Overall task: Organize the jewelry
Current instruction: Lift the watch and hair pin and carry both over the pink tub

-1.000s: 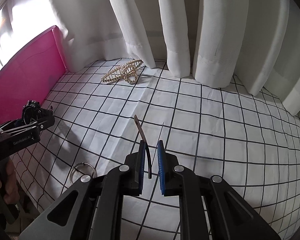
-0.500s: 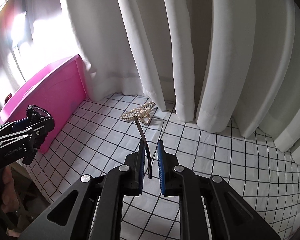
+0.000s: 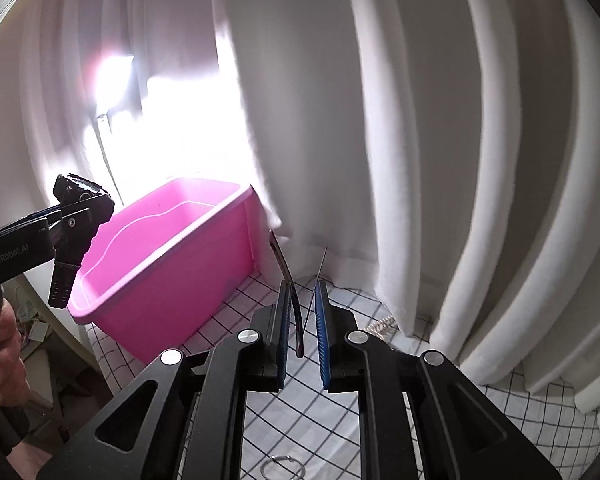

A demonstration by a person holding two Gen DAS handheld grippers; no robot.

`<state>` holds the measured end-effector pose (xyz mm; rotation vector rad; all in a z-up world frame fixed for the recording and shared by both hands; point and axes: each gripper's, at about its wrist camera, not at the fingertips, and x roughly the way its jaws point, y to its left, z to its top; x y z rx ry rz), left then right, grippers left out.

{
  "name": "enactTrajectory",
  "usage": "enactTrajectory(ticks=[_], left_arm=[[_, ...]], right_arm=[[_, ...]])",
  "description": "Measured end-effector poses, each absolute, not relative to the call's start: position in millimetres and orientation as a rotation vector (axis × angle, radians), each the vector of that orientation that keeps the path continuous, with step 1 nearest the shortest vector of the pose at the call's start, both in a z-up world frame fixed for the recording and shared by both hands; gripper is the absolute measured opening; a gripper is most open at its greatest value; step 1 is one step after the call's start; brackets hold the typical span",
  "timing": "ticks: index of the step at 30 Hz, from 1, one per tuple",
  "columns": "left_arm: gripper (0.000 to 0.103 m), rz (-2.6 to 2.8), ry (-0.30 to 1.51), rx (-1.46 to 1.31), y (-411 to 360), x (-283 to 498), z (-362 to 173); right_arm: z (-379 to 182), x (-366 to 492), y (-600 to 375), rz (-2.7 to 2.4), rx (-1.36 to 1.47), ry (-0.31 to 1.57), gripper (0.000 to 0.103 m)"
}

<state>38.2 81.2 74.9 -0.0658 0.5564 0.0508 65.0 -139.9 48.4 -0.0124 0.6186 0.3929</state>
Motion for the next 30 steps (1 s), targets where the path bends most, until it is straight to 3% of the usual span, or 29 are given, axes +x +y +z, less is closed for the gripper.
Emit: enactTrajectory(ticks=[11, 30], left_arm=[[0.068, 0.288, 0.564, -0.1, 195.2, 49.4, 70.8], [0.068, 0.368, 0.741, -0.19, 272.2, 82.7, -6.7]], right_arm=[[75.7, 114.3, -15.3, 0.611, -0.086, 0.576, 0.012], [26.8, 180.8, 128.5, 0.72, -0.212, 0.777, 0.012]])
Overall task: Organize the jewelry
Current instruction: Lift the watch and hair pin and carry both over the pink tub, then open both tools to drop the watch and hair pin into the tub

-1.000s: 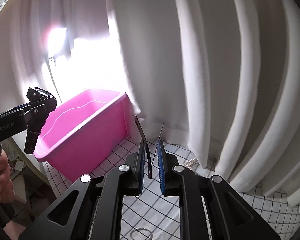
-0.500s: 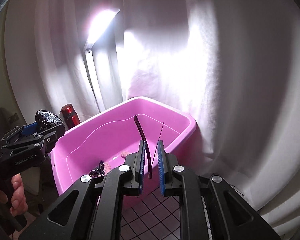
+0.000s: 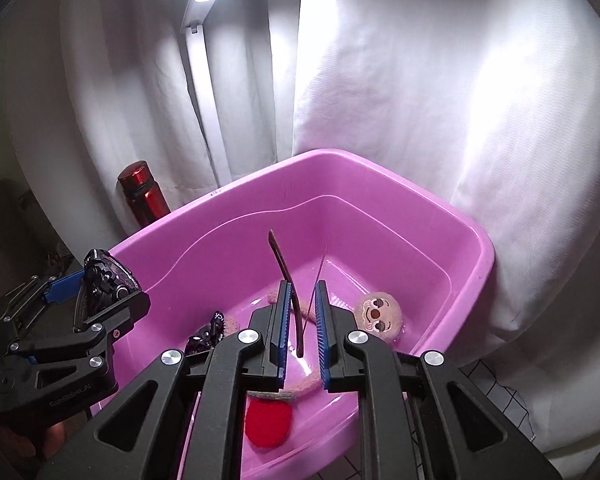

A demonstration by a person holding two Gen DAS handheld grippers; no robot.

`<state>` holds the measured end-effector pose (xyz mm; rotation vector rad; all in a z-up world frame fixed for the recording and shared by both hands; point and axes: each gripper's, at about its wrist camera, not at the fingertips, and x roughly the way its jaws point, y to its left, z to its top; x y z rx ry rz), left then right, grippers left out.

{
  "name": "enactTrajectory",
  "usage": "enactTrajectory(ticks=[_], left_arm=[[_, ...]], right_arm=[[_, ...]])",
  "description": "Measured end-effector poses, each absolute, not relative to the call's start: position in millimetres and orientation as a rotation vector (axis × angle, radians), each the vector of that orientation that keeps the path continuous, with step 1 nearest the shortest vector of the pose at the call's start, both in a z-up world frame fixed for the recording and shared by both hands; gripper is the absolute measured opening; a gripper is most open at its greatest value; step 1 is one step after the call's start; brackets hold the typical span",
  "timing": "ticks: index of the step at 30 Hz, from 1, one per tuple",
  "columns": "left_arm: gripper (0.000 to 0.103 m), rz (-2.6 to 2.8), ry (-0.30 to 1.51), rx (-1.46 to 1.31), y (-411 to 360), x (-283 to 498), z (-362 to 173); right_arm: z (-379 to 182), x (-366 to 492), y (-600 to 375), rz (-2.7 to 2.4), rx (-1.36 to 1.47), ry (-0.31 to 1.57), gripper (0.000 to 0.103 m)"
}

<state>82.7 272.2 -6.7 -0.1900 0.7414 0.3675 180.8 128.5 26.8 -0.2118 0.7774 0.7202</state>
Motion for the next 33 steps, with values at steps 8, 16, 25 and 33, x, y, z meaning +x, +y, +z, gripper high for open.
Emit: enactTrajectory(ticks=[8, 16, 25, 33], left_arm=[[0.068, 0.366, 0.806, -0.203, 278.4, 95.4, -22.1], [0.075, 0.371, 0.817, -0.199, 283.2, 99.5, -26.7], [0.092, 0.402, 0.776, -0.184, 287.0, 92.9, -13.2], [0.092, 0.413, 0.76, -0.18, 287.1, 83.3, -4.9]], right_arm=[[2.5, 196.2, 155.4, 0.698, -0.25, 0.857, 0.012], [-4.5, 200.1, 161.1, 0.648, -0.272, 0.887, 0.022], [6.6, 203.5, 147.8, 0.602, -0.22, 0.864, 0.058], [9.2, 196.1, 138.6, 0.594, -0.191, 0.857, 0.058]])
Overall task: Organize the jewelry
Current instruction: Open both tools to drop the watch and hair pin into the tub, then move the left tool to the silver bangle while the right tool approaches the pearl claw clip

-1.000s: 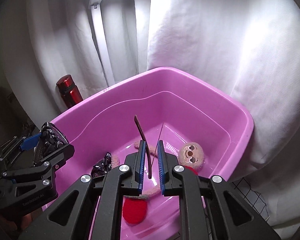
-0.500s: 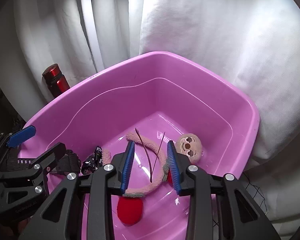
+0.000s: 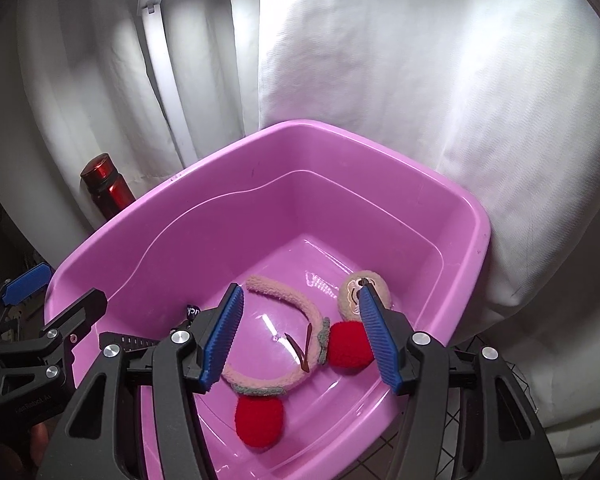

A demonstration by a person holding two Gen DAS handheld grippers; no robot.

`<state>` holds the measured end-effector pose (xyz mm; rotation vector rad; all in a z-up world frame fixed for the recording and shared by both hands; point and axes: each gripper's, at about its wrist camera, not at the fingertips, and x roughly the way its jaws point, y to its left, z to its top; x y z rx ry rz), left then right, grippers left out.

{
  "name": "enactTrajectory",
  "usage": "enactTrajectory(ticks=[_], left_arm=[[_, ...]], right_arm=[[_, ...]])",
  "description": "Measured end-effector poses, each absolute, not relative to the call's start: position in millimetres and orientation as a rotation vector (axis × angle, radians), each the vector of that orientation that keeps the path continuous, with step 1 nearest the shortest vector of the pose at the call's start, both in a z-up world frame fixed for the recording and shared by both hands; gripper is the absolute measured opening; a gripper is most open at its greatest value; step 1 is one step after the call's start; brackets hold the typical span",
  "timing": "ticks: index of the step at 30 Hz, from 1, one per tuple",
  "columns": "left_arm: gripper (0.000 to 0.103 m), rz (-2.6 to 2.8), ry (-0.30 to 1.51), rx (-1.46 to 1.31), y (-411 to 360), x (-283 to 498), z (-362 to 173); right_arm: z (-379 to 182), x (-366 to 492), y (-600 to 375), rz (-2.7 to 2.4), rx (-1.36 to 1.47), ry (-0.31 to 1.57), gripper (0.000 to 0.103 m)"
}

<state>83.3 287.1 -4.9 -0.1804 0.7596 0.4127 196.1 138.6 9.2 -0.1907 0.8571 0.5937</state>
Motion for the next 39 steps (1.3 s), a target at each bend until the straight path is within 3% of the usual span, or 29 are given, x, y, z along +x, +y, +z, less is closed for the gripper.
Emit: enactTrajectory(ticks=[24, 39], left_arm=[[0.093, 0.301, 0.713, -0.184, 272.8, 31.9, 17.1], [0.093, 0.216, 0.703, -0.164, 213.5, 8.3, 23.9]], right_arm=[[38.6, 126.5, 78.5, 0.468, -0.144, 0.755, 0.06], [37.6, 92.9, 11.7, 0.404, -0.117, 0.742, 0.063]])
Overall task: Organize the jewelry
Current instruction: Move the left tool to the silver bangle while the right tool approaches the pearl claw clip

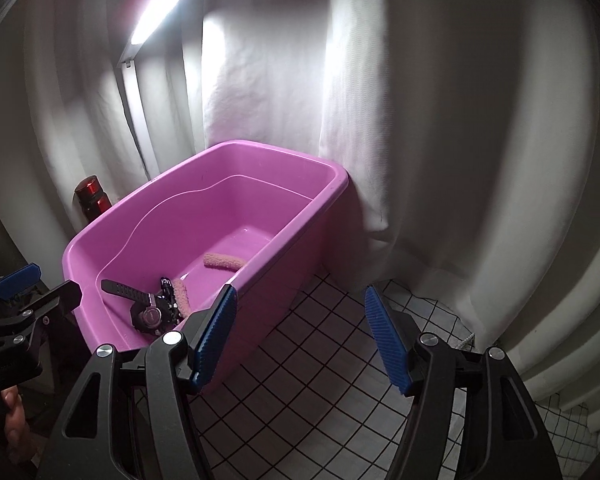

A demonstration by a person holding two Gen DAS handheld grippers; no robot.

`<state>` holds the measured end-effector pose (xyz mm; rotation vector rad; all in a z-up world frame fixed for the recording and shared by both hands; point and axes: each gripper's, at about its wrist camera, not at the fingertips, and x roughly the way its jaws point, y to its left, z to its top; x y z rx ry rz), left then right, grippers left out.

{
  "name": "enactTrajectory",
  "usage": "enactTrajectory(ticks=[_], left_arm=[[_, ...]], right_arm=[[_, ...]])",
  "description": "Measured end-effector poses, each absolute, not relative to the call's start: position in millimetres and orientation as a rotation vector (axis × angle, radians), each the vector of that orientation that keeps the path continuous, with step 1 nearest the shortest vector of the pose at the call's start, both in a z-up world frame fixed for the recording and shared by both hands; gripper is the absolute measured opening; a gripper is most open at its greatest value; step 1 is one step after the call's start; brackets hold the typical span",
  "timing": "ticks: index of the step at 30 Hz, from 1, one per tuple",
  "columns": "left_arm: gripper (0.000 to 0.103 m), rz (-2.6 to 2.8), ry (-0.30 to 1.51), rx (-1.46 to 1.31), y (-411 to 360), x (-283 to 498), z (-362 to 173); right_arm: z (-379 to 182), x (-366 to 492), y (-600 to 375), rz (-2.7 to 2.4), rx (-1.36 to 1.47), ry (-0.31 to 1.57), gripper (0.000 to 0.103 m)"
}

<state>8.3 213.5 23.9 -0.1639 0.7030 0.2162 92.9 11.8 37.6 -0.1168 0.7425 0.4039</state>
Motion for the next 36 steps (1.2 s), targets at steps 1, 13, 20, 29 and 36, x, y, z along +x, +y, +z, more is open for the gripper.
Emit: enactTrajectory(ticks=[1, 13, 20, 29, 36], left_arm=[[0.093, 0.217, 0.698, -0.166, 207.9, 5.8, 24.0], [0.095, 0.328, 0.745, -0.214, 117.9, -34.2, -1.9], [0.095, 0.383, 0.817, -0.262, 50.6, -54.6, -42.7], [0.095, 0.456, 0.901, -0.273, -14.0, -67.7, -98.5], [0.095, 0.419, 0.946, -0.281, -40.5, -55.8, -140.4]], right_arm=[[37.2, 90.3, 4.5, 0.405, -0.116, 0.743, 0.063], [6.7, 71.4, -143.0, 0.384, -0.093, 0.827, 0.065], [-29.2, 71.7, -217.9, 0.403, -0.113, 0.902, 0.065], [-84.1, 90.1, -256.0, 0.488, -0.122, 0.97, 0.065], [-119.7, 110.1, -260.2, 0.504, -0.135, 1.001, 0.065]])
